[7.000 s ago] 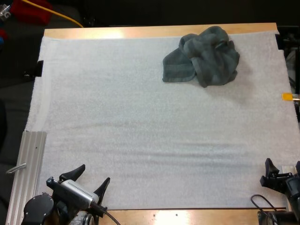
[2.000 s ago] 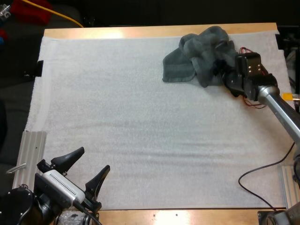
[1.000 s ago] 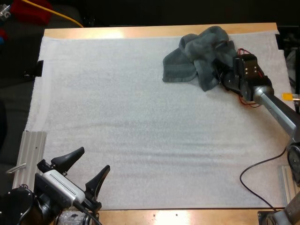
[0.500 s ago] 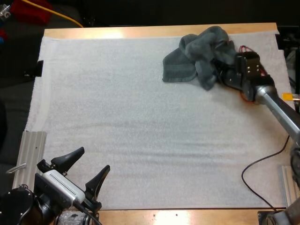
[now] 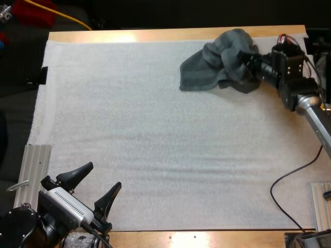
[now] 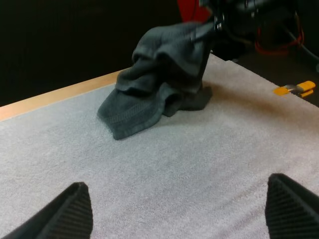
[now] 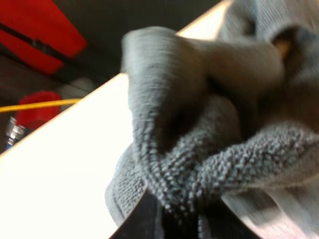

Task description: Pick towel from pile, fold and stack

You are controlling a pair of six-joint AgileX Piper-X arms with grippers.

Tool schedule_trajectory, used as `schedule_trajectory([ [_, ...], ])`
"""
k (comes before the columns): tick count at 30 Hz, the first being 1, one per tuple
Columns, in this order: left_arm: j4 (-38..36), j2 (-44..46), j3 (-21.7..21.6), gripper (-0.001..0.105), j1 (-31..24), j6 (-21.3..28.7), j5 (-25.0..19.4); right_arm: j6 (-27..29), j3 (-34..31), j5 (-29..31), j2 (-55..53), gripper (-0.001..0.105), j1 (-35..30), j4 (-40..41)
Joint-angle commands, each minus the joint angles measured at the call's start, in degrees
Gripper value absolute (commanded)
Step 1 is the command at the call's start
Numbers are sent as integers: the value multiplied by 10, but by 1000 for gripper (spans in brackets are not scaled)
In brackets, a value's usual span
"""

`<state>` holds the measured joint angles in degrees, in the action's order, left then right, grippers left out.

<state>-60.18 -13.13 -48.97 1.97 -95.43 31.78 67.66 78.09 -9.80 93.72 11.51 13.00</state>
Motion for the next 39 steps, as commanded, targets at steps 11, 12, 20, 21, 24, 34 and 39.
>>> schedule_trajectory([
  [11,5,-3,-3,69,0,-3,1,41,157,-27,-11,1,1,83],
  [12,5,-3,-3,69,0,-3,1,45,166,-30,-11,1,1,91],
  [20,5,-3,-3,69,0,-3,1,72,236,-101,-14,1,2,180],
  [21,5,-3,-3,69,0,-3,1,76,240,-109,-14,1,1,189],
  [24,5,-3,-3,69,0,-3,1,90,252,-143,-14,1,1,229],
  [34,5,-3,-3,69,0,-3,1,162,253,-209,-16,1,42,327],
  [39,5,-3,-3,69,0,-3,1,216,253,-164,-16,1,82,368],
])
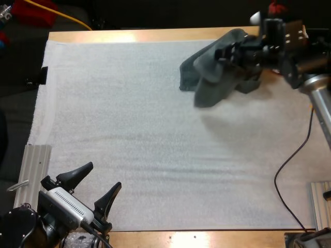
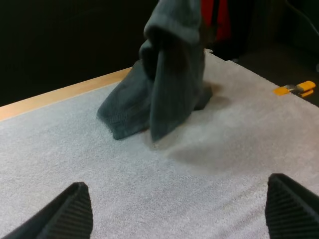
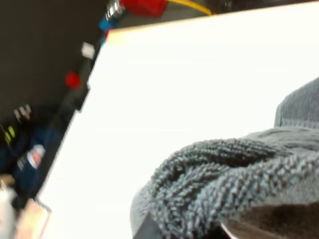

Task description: Pick towel from pile, fold and stack

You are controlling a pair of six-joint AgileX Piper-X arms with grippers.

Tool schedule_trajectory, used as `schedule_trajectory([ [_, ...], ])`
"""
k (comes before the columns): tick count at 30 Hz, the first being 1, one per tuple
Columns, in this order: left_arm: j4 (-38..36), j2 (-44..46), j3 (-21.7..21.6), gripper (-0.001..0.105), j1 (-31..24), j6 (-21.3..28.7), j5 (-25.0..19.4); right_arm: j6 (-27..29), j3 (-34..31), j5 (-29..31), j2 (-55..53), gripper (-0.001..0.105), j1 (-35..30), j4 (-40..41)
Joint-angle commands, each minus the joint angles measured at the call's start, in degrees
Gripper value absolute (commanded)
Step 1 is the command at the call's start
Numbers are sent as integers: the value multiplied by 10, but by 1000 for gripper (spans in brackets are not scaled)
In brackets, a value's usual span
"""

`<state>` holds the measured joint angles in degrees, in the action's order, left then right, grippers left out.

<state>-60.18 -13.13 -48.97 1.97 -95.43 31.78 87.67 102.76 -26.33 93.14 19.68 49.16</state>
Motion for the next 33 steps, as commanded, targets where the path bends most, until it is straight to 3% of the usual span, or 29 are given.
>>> schedule_trajectory([
  [1,5,-3,-3,69,0,-3,1,29,6,10,-10,1,10,16],
  [5,5,-3,-3,69,0,-3,1,85,6,58,-10,1,43,48],
  [11,5,-3,-3,69,0,-7,1,182,6,206,-10,1,82,89],
  [13,5,-3,-3,69,0,-7,1,195,6,226,-10,1,92,96],
  [24,5,-3,-3,69,0,-7,1,197,6,231,-10,1,179,159],
  [29,5,-3,-3,69,0,-7,1,171,6,234,-10,2,227,186],
  [33,5,-3,-3,69,0,-7,1,153,6,238,-10,13,252,206],
])
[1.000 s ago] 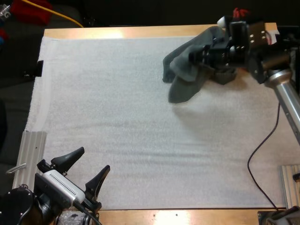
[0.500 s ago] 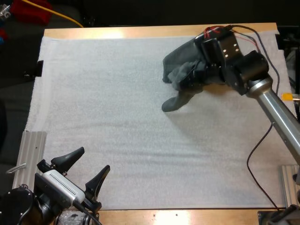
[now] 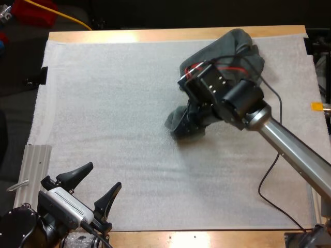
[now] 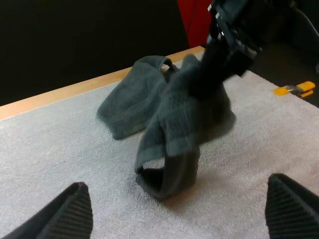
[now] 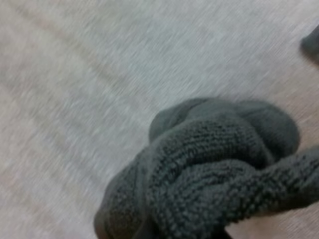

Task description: Pick towel from pile, fold and stack

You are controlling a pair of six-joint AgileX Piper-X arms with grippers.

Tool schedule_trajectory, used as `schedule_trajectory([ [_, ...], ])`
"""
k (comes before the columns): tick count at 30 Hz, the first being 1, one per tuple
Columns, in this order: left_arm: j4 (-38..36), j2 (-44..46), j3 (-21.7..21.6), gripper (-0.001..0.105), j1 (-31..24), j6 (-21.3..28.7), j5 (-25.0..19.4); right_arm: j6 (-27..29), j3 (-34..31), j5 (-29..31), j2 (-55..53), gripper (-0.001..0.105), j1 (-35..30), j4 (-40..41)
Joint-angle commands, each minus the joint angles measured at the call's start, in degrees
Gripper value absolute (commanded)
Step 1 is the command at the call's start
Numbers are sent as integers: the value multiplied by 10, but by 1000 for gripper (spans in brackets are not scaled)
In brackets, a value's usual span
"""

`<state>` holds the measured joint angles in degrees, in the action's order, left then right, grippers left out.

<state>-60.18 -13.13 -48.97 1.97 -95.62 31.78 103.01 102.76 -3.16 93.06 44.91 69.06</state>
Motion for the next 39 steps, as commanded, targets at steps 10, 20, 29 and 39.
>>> schedule_trajectory([
  [10,5,-3,-3,69,0,-10,1,-2,6,-6,-20,75,52,30],
  [20,5,-3,-3,69,0,-10,1,-9,6,80,-112,76,62,27],
  [29,-7,-3,-3,69,0,-10,1,-65,6,85,-179,76,62,32],
  [39,-138,-3,-3,69,0,43,1,-152,-2,85,-200,76,62,32],
])
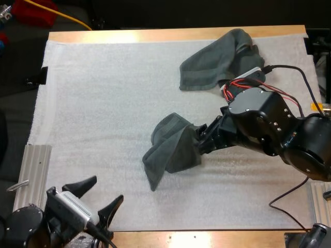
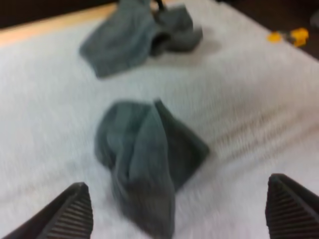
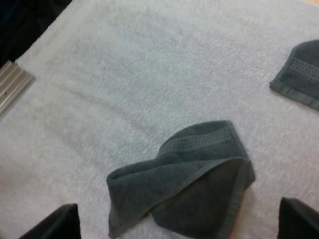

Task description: Pick towel from pile, fold and stack

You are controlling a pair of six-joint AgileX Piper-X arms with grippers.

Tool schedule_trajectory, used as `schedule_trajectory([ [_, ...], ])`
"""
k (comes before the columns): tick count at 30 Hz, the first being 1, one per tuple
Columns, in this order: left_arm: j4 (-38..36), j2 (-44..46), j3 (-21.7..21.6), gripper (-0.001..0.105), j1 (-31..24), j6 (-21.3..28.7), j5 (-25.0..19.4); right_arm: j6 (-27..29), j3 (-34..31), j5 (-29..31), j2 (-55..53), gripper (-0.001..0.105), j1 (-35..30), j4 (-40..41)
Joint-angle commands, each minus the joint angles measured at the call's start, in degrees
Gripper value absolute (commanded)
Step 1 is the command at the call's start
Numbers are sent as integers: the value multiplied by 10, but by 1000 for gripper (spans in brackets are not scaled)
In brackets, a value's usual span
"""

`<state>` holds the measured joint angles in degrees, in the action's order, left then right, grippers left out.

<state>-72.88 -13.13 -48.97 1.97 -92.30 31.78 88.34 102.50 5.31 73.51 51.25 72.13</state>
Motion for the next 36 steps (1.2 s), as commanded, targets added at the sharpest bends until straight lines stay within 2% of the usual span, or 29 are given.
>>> schedule_trajectory([
  [1,-16,-3,-3,69,0,13,1,-10,-2,0,-4,76,-1,-1],
  [6,-27,-3,-3,69,0,22,-3,-52,-34,0,-4,74,-25,-15],
  [10,-33,-3,-3,69,15,39,-5,-63,-55,-9,-4,70,-56,-16],
  [14,-38,-3,-3,69,35,47,-44,-64,-75,-46,-4,70,-90,-16],
  [17,-51,-3,-3,69,46,54,-48,-73,-94,-61,-4,70,-115,-28],
  [23,-69,-3,-2,69,57,68,-74,-120,-150,-147,0,70,-156,-91],
  [28,-69,-3,-2,69,57,68,-74,-136,-199,-154,17,70,-164,-134],
  [32,-69,-3,-2,69,57,68,-74,-137,-206,-155,46,70,-164,-145],
  [36,-69,-3,-2,69,57,69,-74,-161,-206,-155,83,70,-164,-173],
])
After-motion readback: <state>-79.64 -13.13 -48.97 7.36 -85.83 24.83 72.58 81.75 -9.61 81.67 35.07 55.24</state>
